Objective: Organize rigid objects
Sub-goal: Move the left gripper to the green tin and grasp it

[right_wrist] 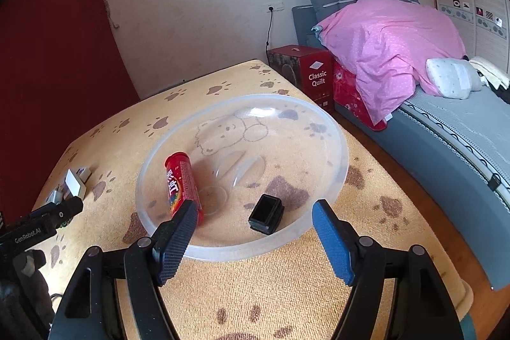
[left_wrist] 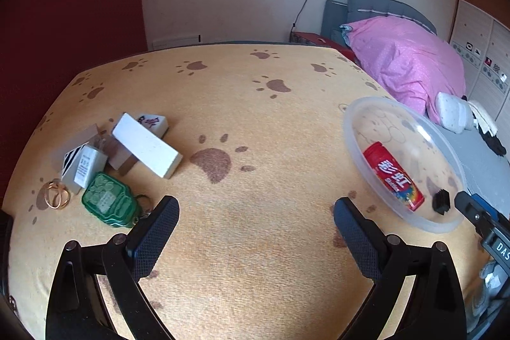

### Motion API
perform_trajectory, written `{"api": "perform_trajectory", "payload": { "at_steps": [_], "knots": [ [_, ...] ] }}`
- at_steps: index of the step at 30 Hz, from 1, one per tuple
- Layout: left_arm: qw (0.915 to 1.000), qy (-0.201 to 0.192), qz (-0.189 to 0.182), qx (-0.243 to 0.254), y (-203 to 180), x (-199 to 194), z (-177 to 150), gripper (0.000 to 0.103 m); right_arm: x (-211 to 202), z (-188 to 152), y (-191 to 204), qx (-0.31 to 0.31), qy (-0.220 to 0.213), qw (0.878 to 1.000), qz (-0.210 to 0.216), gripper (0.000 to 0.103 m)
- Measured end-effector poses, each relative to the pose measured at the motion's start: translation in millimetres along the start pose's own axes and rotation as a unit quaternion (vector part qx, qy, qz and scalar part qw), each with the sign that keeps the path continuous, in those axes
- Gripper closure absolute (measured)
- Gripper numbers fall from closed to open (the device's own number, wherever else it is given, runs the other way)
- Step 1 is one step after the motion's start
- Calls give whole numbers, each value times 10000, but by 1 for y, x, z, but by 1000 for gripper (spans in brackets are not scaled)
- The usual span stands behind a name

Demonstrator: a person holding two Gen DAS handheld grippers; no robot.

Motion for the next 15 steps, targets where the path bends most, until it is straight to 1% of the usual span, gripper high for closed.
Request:
{"api": "perform_trajectory", "payload": {
  "at_steps": [2,4,7,9,15],
  "knots": [
    [9999,-6,59,-137,15,0,1,5,-1,-1,4,-23,-10,10000,13,21],
    [9996,-6,113,-254,30,-1,1,5,-2,-1,10,-69,-33,10000,20,21],
    [9990,-21,229,-395,52,-2,0,5,-8,1,20,-263,-199,9994,-82,21],
    [9984,-33,310,-473,67,-3,-1,5,-10,2,28,-334,-240,9991,-55,21],
    [9969,60,516,-586,106,2,-6,5,-9,-1,46,-466,-174,9987,61,21]
  ]
}}
Point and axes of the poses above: each gripper's, at about its wrist camera, not at the fingertips, and x roughly the way its jaws point, y to its left, z to its top, the point moved 9 cm from there along x, roughly the way its jaws point, and after that the axes turned 7 degrees about y, right-handed, at the moved point
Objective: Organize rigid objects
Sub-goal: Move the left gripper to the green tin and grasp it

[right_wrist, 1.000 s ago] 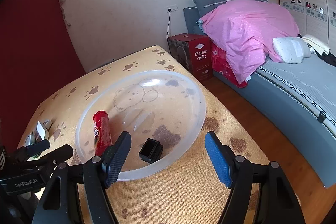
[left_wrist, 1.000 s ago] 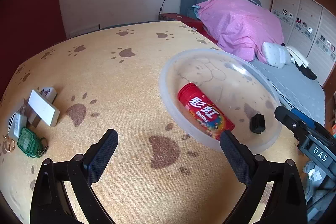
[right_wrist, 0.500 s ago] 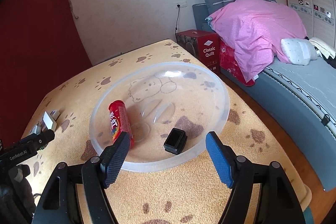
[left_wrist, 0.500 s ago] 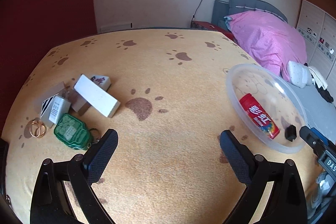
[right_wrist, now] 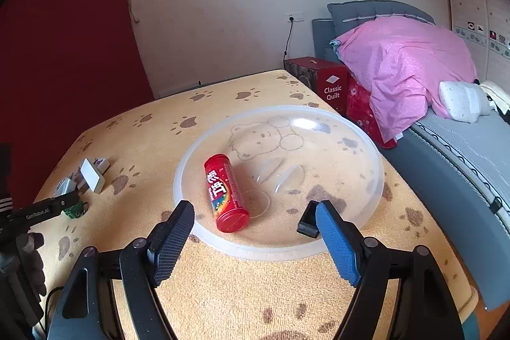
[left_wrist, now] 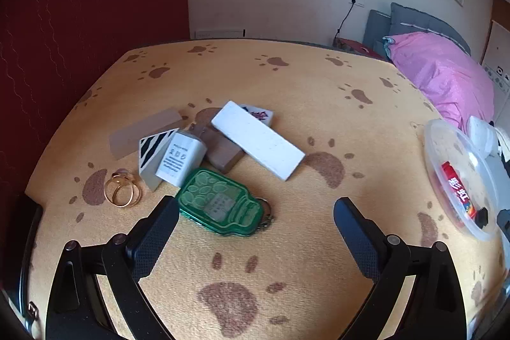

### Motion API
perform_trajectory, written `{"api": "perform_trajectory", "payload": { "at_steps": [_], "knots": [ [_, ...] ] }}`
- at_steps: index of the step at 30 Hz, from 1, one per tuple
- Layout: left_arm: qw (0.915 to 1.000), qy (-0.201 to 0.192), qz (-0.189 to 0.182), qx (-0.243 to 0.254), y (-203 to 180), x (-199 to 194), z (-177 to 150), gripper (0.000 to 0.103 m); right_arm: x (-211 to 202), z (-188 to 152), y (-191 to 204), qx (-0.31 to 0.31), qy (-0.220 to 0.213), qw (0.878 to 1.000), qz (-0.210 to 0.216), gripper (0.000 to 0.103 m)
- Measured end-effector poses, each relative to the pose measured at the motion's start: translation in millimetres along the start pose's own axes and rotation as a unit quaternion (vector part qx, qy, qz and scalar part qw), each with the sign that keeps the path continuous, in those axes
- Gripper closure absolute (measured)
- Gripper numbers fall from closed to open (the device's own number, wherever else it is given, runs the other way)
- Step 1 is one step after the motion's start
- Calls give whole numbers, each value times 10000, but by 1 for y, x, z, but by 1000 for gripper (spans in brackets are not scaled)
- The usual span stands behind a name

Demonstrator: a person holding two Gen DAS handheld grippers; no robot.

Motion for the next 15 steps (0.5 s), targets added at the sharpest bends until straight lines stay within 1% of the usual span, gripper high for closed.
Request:
{"api": "perform_trajectory", "payload": {
  "at_steps": [6,12,15],
  "knots": [
    [9999,121,92,-3,21,11,-4,5,2,-5,19,-134,83,9998,100,21],
    [9995,253,105,168,26,24,-6,5,4,-9,37,-287,165,9993,195,21],
    [9993,346,-37,131,27,28,-5,5,5,-11,45,-368,218,9988,239,21]
  ]
}}
Point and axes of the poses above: each gripper's, at about its wrist camera, not at the fingertips, and x roughly the way its jaws point, y to its left, z to its top, the point moved 9 cm from there along x, roughly the way its jaws point, and after that the axes turned 7 degrees about y, right-handed, at the moved point
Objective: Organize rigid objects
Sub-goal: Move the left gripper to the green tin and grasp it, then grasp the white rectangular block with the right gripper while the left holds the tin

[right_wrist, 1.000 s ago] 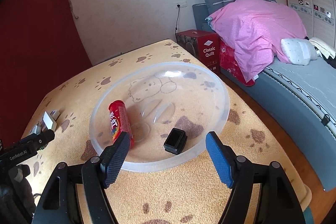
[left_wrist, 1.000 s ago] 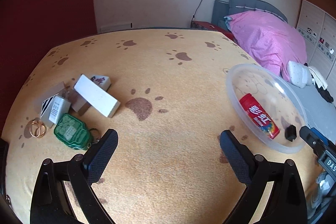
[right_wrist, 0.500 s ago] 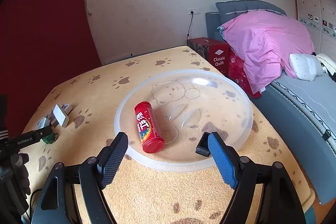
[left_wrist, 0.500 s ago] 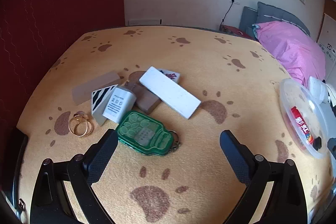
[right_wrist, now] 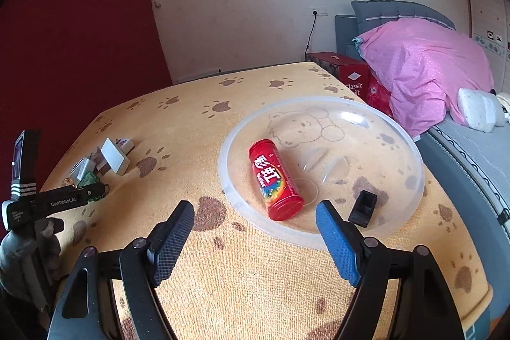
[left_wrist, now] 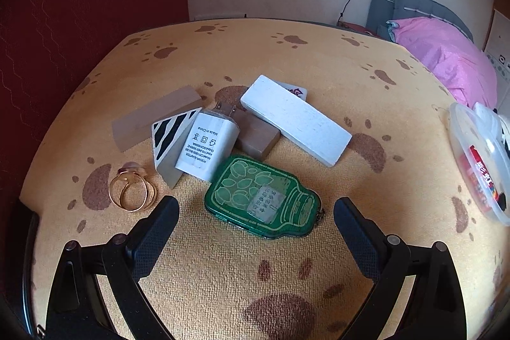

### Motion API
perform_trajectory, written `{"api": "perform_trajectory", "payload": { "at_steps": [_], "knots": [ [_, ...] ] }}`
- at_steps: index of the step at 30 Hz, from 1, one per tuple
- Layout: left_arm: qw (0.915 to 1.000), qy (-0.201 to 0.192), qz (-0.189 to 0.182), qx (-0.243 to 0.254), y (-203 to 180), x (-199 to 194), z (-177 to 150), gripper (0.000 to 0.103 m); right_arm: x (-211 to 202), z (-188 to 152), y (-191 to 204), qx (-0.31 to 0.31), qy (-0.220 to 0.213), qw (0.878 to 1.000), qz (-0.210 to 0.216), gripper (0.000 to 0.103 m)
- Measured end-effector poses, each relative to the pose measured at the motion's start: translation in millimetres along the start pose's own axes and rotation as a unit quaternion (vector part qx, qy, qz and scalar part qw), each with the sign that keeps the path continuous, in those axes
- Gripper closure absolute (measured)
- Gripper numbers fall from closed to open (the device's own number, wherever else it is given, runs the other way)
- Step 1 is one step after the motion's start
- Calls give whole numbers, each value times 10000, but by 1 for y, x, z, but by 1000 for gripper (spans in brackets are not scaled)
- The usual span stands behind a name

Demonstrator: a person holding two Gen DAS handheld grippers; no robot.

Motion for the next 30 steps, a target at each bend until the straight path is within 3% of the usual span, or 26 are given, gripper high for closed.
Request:
{"api": "perform_trajectory", "payload": {
  "at_steps": [11,19,30],
  "knots": [
    [9998,175,32,4,3,12,3,7,10,-10,24,-194,251,9993,182,21],
    [9998,-4,-214,54,0,4,1,31,16,-11,43,-338,387,9982,317,21],
    [9987,-297,-315,-279,13,-19,-13,31,26,1,86,-786,439,9943,574,21]
  ]
}}
Point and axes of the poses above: each gripper's, at about its wrist camera, not at the fingertips, and x roughly the way its jaws point, y to its left, z to its top, the point moved 9 cm from there along x, roughly the way its jaws point, and after that the axes turned 7 degrees about y, right-handed, at the moved point
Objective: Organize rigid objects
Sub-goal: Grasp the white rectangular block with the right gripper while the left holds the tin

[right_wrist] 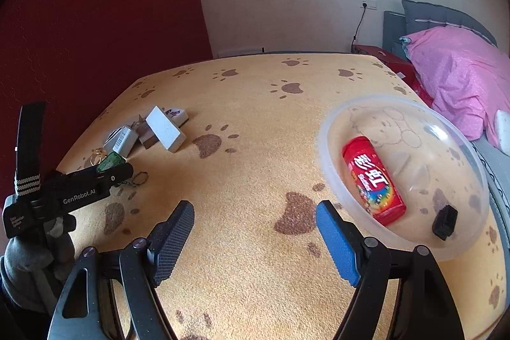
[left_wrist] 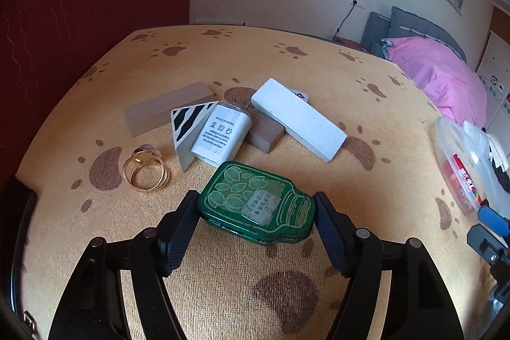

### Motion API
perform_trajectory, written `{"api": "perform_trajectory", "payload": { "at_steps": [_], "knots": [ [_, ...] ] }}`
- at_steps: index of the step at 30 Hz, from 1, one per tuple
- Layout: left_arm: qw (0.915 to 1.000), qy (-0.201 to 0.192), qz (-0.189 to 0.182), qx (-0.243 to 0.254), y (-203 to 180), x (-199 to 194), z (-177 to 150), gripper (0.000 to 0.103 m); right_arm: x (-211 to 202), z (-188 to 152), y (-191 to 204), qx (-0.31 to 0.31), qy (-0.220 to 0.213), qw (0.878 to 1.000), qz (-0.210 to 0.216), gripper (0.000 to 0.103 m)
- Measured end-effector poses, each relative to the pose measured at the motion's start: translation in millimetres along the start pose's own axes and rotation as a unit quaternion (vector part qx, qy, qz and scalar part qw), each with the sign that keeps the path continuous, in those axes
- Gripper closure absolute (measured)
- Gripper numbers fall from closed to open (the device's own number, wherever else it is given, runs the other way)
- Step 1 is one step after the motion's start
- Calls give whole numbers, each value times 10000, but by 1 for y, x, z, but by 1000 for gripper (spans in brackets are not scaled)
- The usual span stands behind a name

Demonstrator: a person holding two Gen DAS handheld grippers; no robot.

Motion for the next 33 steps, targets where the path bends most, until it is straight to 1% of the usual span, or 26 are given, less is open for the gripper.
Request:
{"api": "perform_trajectory", "payload": {
  "at_steps": [8,14,18,24,25,26,27,29,33],
  "knots": [
    [9991,-407,117,-94,9,-25,-8,31,16,19,31,-286,70,9993,219,21],
    [9975,-619,210,-284,20,-39,-17,31,34,25,51,-339,312,9978,478,21],
    [9957,-786,316,-370,24,-46,-17,31,52,30,60,-445,415,9971,447,21],
    [9955,-756,361,-445,28,-44,-18,31,78,47,73,-742,417,9960,255,21],
    [9955,-741,359,-473,29,-43,-18,31,81,50,77,-831,405,9955,222,22],
    [9955,-726,357,-504,30,-42,-18,31,84,52,81,-917,392,9948,198,24],
    [9954,-714,351,-528,31,-42,-18,31,88,55,86,-1022,395,9938,201,29],
    [9956,-686,326,-555,32,-40,-18,31,93,59,96,-1208,368,9917,225,33],
    [9956,-661,300,-587,33,-39,-19,31,110,65,110,-1502,464,9874,192,47]
  ]
}}
Point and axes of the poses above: each gripper's, at about its wrist camera, not at the fingertips, and x roughly the way its jaws point, y to its left, z to its top, the point moved 9 cm from there along x, roughly the way its jaws point, and after that the axes turned 7 degrees about y, right-handed, at the moved point
